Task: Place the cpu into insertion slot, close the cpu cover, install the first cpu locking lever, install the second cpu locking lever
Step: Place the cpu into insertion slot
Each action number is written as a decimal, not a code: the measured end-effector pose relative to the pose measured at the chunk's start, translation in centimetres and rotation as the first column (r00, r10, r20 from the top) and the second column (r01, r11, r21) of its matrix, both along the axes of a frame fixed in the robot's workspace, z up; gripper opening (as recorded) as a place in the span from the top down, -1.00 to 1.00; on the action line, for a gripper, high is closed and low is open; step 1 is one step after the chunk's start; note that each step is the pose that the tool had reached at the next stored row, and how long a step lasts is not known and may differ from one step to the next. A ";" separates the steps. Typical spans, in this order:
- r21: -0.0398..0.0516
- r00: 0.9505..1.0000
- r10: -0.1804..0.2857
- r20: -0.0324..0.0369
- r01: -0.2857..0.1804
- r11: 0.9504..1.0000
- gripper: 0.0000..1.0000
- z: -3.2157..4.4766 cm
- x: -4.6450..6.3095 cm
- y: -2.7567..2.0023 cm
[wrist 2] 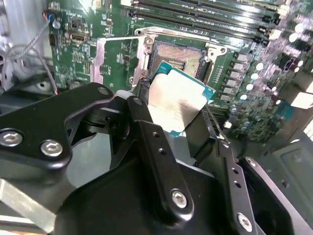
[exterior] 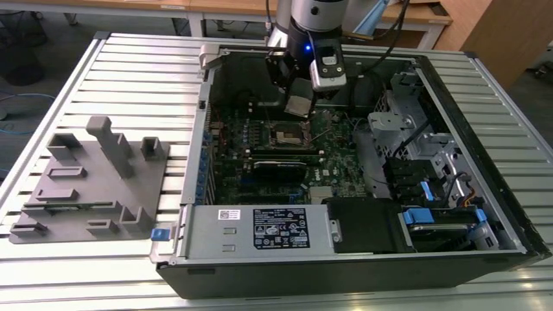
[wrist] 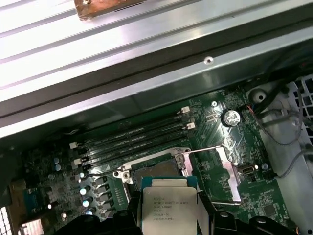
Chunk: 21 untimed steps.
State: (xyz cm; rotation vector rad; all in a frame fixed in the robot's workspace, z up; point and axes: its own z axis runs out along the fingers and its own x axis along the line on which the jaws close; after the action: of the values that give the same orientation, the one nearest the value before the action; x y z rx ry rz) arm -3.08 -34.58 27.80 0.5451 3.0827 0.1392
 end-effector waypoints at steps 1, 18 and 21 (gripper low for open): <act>0.000 1.000 -0.002 0.000 0.002 1.000 -0.08 0.00 0.0 0.00; 0.000 0.987 -0.160 0.000 0.160 0.987 -0.08 -0.12 0.0 0.00; 0.000 0.987 -0.160 0.000 0.160 0.987 -0.08 -0.12 0.0 0.00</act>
State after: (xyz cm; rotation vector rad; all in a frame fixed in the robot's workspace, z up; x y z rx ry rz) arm -3.08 -34.57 27.68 0.7885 3.0221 0.1379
